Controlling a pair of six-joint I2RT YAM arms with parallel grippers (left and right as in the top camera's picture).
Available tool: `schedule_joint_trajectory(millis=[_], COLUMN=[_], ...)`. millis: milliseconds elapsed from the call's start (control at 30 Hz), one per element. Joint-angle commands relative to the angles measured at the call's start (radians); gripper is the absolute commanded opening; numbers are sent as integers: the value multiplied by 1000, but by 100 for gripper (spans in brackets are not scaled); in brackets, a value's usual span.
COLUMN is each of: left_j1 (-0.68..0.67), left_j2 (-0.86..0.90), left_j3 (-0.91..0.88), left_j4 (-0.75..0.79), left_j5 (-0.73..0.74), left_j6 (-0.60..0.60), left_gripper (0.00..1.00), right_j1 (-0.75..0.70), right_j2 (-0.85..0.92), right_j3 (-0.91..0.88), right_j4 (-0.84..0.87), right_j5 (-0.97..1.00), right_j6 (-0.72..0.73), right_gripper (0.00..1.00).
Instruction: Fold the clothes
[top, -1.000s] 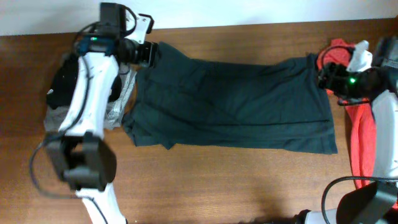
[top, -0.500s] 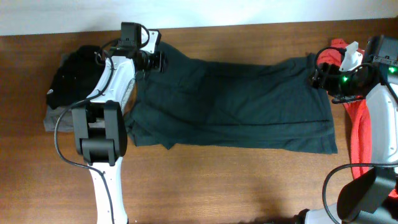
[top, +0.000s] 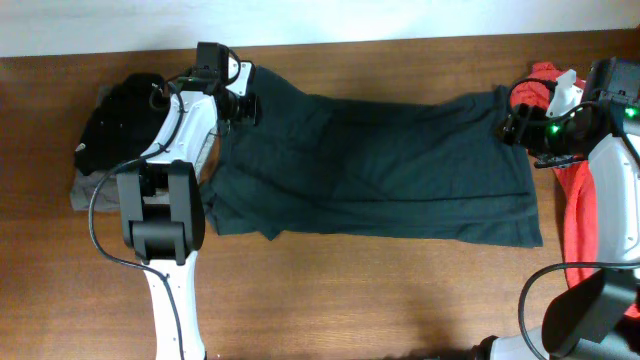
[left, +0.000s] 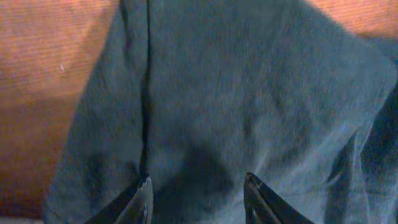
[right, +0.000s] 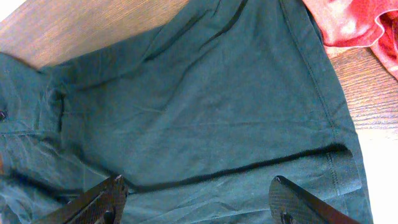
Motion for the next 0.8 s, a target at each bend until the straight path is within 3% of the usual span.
schedule_joint_trajectory(millis=[0,100,167,300,767], left_j1=[7,7,7,7,7], left_j2=[24,24,24,24,24], left_j3=[10,10,10,37,357], left_j4=[-33,-40,-42,-64,-325], left_j5=[-31,-53,-51,-29,0], left_j6=[0,1,0,0,-3], left_gripper=[42,35,19,0,4], right_j1=[6,6,6,6,5], right_j2=[-2,-2,-2,-2,-2], right_j3=[4,4,4,4,4], right_j4=[-10,-17,-21,-21,19], right_j5=[17,17,17,17,32], right_j6=[10,10,10,10,10], right_gripper=[77,77,77,77,77])
